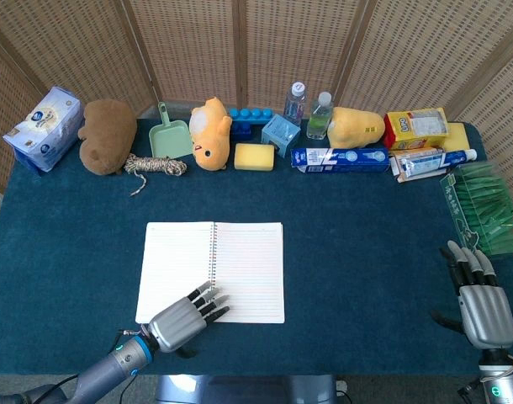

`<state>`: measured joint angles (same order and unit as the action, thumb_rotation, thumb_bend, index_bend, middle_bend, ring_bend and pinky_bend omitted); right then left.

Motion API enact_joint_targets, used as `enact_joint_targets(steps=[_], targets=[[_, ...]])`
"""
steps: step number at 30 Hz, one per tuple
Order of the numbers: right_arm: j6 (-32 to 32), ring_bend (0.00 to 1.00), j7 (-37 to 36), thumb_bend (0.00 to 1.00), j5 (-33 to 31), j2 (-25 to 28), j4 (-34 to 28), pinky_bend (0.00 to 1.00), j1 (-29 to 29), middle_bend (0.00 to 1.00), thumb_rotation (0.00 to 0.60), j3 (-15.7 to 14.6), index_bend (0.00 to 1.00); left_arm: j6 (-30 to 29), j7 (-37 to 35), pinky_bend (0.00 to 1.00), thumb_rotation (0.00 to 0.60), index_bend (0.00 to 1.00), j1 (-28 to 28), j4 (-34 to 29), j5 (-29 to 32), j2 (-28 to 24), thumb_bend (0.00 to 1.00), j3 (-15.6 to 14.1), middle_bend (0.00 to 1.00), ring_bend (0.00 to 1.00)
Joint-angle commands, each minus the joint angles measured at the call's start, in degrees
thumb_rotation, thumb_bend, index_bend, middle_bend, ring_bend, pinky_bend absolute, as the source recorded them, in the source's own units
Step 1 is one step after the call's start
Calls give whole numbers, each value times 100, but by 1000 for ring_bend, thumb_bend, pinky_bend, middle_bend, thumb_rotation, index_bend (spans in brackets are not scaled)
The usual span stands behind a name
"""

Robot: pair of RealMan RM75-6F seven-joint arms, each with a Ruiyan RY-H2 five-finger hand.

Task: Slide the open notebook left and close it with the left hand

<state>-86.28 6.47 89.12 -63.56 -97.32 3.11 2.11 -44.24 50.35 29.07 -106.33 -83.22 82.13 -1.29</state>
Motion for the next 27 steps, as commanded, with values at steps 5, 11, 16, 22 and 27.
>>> enact_joint_targets(steps=[5, 11, 16, 22, 27], targets=[[-3, 0, 23, 0, -18, -16, 7, 0, -3, 0, 600, 7, 0, -112, 243, 33, 377, 0, 88, 68, 261, 163, 0, -166, 43, 0], [-12, 0, 98, 0, 7, -45, 23, 0, -7, 0, 600, -6, 0, -244, 304, 39, 375, 0, 109, 53, 334, 196, 0, -291, 67, 0], [-3, 0, 96, 0, -13, -47, 19, 0, -7, 0, 600, -1, 0, -386, 276, 44, 375, 0, 99, 2, 313, 98, 0, -416, 133, 15], [-12, 0, 231, 0, -2, -101, 33, 0, -18, 0, 600, -17, 0, -579, 136, 46, 373, 0, 55, -55, 303, -166, 0, -583, 155, 26], [7, 0, 259, 0, -32, -122, 43, 0, -17, 0, 600, -13, 0, -682, -52, 47, 374, 0, 4, -54, 248, -391, 0, -753, 179, 29]])
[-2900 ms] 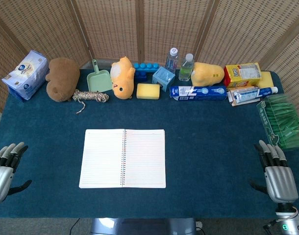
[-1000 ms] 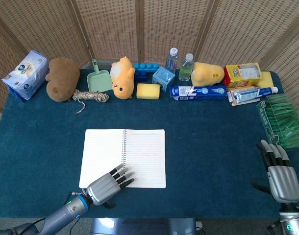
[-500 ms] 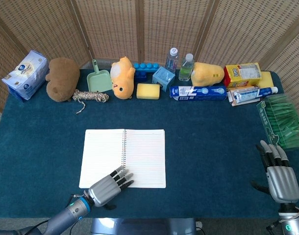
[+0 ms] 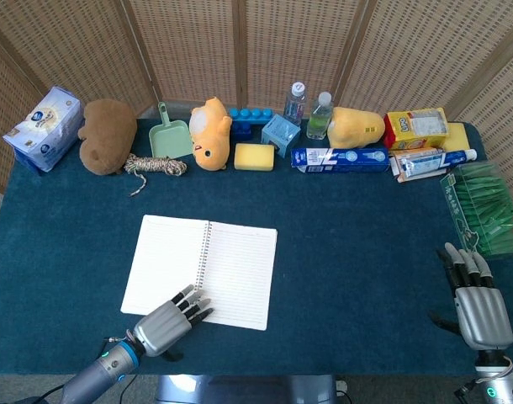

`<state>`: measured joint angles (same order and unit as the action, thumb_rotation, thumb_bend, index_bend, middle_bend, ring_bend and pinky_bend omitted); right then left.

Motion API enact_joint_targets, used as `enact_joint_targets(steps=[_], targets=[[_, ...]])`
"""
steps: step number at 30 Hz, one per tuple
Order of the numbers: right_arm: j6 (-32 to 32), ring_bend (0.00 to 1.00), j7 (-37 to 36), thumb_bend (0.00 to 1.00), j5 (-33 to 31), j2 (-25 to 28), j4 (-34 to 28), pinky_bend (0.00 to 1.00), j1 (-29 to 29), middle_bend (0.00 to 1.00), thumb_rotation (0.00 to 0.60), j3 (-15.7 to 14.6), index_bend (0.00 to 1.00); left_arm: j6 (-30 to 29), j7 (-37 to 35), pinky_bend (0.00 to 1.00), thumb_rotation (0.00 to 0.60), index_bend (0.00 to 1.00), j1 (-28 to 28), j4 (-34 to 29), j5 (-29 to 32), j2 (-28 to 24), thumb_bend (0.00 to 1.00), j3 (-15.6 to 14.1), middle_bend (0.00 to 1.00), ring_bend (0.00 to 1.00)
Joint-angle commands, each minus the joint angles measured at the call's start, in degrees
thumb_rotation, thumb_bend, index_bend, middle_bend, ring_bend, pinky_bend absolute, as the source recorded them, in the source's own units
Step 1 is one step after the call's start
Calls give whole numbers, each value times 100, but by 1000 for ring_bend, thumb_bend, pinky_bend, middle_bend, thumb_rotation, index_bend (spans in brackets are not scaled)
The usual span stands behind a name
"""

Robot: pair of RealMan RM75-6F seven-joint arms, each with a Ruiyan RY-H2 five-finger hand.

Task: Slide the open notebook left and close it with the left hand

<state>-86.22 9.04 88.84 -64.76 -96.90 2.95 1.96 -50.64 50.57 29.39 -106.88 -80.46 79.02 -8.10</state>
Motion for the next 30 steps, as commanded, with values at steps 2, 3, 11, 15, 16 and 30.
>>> enact_joint_targets(steps=[2, 3, 11, 15, 16, 30], targets=[[-3, 0, 14, 0, -6, -6, 2, 0, -1, 0, 600, 5, 0, -81, -160, 48, 375, 0, -58, 29, -74, -165, 0, -151, 180, 29], [-4, 0, 11, 0, -6, -6, -4, 0, -2, 0, 600, 4, 0, -112, -241, 48, 377, 0, -86, 60, -108, -225, 0, -206, 181, 29], [-14, 0, 20, 0, -19, 1, -16, 0, -14, 0, 600, 6, 0, -429, -1027, 50, 374, 0, -317, 338, -553, -679, 0, -567, 181, 30], [-7, 0, 23, 0, -24, 1, -23, 0, -12, 0, 600, 8, 0, -564, -1334, 51, 371, 0, -392, 438, -774, -873, 0, -686, 182, 30], [-5, 0, 33, 0, -25, -2, -23, 0, -12, 0, 600, 7, 0, -623, -1450, 51, 375, 0, -425, 469, -855, -944, 0, -730, 181, 30], [1, 0, 36, 0, -52, 4, -34, 0, -18, 0, 600, 14, 0, -1082, -2362, 55, 374, 0, -848, 835, -1744, -1489, 0, -1318, 176, 30]])
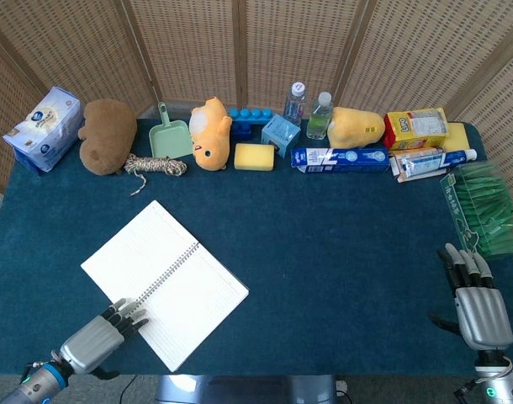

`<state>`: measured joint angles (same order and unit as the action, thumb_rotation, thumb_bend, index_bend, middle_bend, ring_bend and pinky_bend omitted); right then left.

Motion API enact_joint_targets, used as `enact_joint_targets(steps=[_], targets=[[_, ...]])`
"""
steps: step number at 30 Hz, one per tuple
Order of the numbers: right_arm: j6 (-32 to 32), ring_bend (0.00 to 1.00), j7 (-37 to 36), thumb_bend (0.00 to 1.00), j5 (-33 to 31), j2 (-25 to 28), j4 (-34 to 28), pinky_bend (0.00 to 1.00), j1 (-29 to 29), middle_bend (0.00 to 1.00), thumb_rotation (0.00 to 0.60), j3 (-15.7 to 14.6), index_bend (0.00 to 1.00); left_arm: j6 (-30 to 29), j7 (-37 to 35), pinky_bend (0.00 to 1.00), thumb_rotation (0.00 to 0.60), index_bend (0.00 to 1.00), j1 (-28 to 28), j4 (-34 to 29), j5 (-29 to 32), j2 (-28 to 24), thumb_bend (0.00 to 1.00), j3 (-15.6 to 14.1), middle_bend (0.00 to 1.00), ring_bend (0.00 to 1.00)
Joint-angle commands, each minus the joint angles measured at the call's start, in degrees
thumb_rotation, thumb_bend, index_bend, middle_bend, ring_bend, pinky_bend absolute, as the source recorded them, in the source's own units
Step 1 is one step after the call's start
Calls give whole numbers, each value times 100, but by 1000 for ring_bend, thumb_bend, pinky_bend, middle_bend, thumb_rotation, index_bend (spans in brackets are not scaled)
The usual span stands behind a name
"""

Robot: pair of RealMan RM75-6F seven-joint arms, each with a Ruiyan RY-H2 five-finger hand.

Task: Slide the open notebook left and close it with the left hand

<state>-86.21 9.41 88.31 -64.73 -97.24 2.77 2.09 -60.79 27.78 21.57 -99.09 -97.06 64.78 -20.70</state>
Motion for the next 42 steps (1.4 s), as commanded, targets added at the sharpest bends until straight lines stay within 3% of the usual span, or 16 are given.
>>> enact_joint_targets(steps=[1, 13, 20, 27, 35, 42], targets=[[-4, 0, -6, 0, 3, 3, -3, 0, -1, 0, 600, 0, 0, -108, -135, 55, 376, 0, -101, 83, -123, -106, 0, -91, 176, 30], [-1, 0, 10, 0, 35, 7, -28, 0, -3, 0, 600, -17, 0, -693, -1126, 59, 372, 0, -384, 488, -508, -368, 0, -129, 168, 30], [16, 0, -8, 0, 10, 13, -25, 0, 2, 0, 600, -8, 0, -759, -1236, 58, 368, 0, -282, 291, -706, -209, 0, 167, 80, 0], [41, 0, -20, 0, -24, 20, -14, 0, 12, 0, 600, 5, 0, -45, -398, 52, 371, 0, -66, -185, -397, 248, 0, 570, 1, 0], [19, 0, -83, 0, -29, 60, -30, 0, 4, 0, 600, 17, 0, 768, 753, 27, 368, 0, 233, -662, 361, 912, 0, 1145, 0, 0], [-9, 0, -167, 0, -31, 108, -42, 0, -5, 0, 600, 32, 0, 1027, 1558, 30, 365, 0, 233, -901, 985, 1108, 0, 1143, 0, 0]])
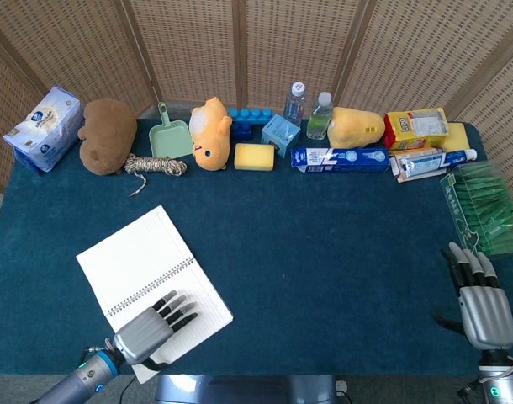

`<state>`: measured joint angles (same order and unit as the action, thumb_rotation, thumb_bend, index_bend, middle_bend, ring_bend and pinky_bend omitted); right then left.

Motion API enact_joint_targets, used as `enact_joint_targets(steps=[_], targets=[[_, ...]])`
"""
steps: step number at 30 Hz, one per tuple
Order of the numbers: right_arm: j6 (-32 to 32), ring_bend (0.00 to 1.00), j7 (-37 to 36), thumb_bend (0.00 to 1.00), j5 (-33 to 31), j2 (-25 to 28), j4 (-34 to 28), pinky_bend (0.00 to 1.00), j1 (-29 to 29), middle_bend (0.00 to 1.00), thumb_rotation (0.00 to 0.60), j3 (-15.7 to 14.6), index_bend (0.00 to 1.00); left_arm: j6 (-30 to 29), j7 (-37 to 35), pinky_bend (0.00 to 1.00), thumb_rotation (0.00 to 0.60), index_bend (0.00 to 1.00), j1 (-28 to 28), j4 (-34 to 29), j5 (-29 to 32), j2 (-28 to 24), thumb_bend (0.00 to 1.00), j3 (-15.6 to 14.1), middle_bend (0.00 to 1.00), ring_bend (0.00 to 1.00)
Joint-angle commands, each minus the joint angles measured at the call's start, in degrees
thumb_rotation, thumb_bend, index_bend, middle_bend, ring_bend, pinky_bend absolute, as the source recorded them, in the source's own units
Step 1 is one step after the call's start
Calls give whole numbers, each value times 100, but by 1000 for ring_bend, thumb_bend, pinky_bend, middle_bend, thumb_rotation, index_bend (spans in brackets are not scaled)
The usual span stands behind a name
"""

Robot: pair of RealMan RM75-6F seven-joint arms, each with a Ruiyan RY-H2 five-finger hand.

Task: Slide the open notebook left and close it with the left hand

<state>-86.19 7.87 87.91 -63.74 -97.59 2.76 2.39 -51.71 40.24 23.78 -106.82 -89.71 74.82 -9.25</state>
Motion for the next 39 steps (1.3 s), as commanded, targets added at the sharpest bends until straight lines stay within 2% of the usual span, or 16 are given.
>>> enact_joint_targets(steps=[1, 8, 18, 31, 39], targets=[[-13, 0, -19, 0, 13, 13, -10, 0, -5, 0, 600, 1, 0, 115, 381, 31, 368, 0, 2, -144, 302, 107, 0, -17, 0, 0], [-21, 0, -22, 0, 22, 24, -26, 0, -10, 0, 600, -4, 0, 61, 466, 38, 368, 0, -72, -218, 493, -73, 0, -224, 0, 0], [-15, 0, 17, 0, 12, 11, -24, 0, -13, 0, 600, -5, 0, -106, -57, 42, 368, 0, -191, -50, 195, -396, 0, -578, 0, 0], [-21, 0, 9, 0, 10, 14, -31, 0, -19, 0, 600, -4, 0, -467, -924, 48, 369, 0, -452, 369, -446, -825, 0, -1094, 0, 0], [-30, 0, 42, 0, 26, 8, -41, 0, -27, 0, 600, -15, 0, -1026, -2056, 54, 367, 0, -644, 836, -1265, -1079, 0, -1468, 0, 0]])
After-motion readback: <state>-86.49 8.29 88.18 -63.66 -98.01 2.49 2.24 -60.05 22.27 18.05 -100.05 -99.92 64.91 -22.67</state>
